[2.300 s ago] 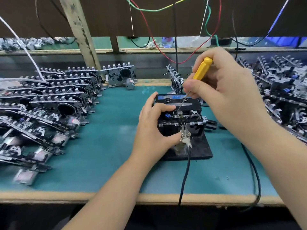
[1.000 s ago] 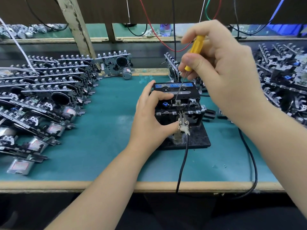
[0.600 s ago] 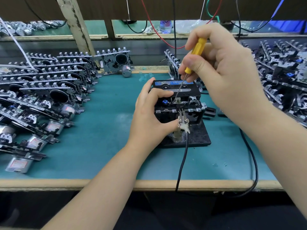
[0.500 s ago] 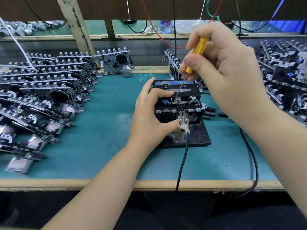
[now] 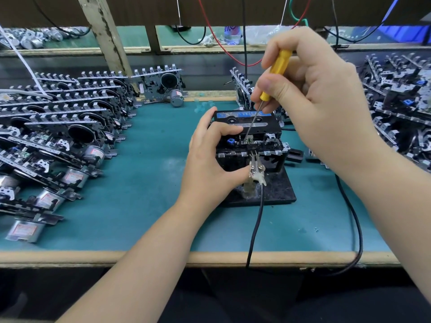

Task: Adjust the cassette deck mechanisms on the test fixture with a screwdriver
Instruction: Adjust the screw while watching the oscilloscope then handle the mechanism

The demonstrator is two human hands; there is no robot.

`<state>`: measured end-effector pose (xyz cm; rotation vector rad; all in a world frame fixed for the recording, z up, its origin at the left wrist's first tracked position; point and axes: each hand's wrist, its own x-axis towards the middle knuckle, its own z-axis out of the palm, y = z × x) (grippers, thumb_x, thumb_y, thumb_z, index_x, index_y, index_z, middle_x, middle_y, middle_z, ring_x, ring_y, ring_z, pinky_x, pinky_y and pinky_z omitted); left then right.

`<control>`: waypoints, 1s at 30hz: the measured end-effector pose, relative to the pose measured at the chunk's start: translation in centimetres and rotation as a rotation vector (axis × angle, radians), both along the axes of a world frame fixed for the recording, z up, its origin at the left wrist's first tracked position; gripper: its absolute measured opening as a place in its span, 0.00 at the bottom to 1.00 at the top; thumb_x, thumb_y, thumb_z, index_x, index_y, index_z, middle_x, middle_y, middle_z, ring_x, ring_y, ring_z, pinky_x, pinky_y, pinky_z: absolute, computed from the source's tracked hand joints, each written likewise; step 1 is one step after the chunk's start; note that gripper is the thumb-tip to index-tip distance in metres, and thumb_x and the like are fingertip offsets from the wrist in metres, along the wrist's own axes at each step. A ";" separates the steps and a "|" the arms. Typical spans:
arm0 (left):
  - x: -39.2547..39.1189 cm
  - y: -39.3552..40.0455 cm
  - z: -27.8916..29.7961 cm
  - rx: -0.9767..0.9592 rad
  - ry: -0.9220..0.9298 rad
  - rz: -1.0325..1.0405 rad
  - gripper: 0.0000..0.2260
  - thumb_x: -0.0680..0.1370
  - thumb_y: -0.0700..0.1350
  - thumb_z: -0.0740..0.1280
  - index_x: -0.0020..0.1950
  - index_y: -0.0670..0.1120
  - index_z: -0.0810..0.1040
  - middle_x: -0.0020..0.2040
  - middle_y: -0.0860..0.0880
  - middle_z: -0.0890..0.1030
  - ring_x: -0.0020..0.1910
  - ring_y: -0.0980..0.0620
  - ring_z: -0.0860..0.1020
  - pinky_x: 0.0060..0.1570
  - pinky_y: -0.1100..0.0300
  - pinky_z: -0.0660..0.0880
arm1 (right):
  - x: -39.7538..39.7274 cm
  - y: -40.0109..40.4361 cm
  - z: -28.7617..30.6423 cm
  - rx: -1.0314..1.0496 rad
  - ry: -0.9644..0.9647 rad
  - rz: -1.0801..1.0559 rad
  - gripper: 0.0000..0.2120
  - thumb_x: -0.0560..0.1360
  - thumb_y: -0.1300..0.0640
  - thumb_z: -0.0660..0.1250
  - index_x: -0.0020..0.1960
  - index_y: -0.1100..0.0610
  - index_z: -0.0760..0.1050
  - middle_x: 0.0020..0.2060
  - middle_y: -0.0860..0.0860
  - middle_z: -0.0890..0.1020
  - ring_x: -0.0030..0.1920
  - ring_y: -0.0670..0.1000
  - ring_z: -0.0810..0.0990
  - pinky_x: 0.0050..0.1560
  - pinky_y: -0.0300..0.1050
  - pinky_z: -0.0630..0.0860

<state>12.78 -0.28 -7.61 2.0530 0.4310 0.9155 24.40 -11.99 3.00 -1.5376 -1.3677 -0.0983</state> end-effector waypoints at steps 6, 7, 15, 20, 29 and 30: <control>-0.1 0.0 0.1 0.009 0.004 0.004 0.30 0.64 0.44 0.83 0.54 0.67 0.71 0.79 0.54 0.61 0.75 0.65 0.60 0.68 0.67 0.61 | 0.0 -0.1 0.0 0.006 -0.006 -0.003 0.05 0.82 0.63 0.63 0.57 0.63 0.71 0.40 0.55 0.82 0.44 0.51 0.85 0.45 0.43 0.81; -0.1 0.0 0.1 0.011 0.003 0.004 0.30 0.64 0.44 0.83 0.54 0.67 0.71 0.79 0.54 0.61 0.75 0.64 0.60 0.68 0.66 0.61 | 0.1 -0.1 0.0 0.007 -0.003 -0.004 0.05 0.83 0.63 0.63 0.57 0.63 0.71 0.40 0.55 0.82 0.44 0.51 0.85 0.45 0.43 0.81; 0.0 0.0 0.0 0.018 -0.004 -0.001 0.29 0.64 0.46 0.83 0.54 0.67 0.71 0.79 0.54 0.61 0.77 0.63 0.58 0.68 0.70 0.59 | -0.1 0.4 0.3 -0.015 -0.049 -0.035 0.08 0.82 0.60 0.65 0.59 0.61 0.72 0.38 0.53 0.82 0.42 0.50 0.84 0.45 0.44 0.82; -0.1 0.0 0.0 0.014 0.006 -0.005 0.29 0.64 0.47 0.83 0.54 0.67 0.72 0.79 0.57 0.60 0.75 0.65 0.60 0.66 0.71 0.59 | -0.5 1.0 -0.2 0.030 -0.033 -0.108 0.11 0.81 0.59 0.66 0.63 0.58 0.71 0.35 0.53 0.79 0.39 0.50 0.84 0.46 0.49 0.81; 0.1 0.4 -0.5 0.038 0.005 -0.008 0.30 0.64 0.46 0.83 0.54 0.68 0.71 0.78 0.59 0.60 0.72 0.70 0.59 0.64 0.77 0.58 | 1.1 0.5 1.4 -0.136 0.075 -0.004 0.10 0.82 0.63 0.61 0.61 0.56 0.74 0.45 0.51 0.84 0.47 0.46 0.85 0.51 0.42 0.81; 0.1 0.3 -0.5 0.039 0.005 -0.005 0.30 0.64 0.46 0.83 0.54 0.68 0.71 0.78 0.59 0.60 0.72 0.71 0.59 0.64 0.77 0.58 | 1.0 0.6 1.5 -0.122 0.081 0.000 0.08 0.82 0.63 0.63 0.59 0.56 0.75 0.44 0.52 0.84 0.46 0.47 0.85 0.49 0.41 0.81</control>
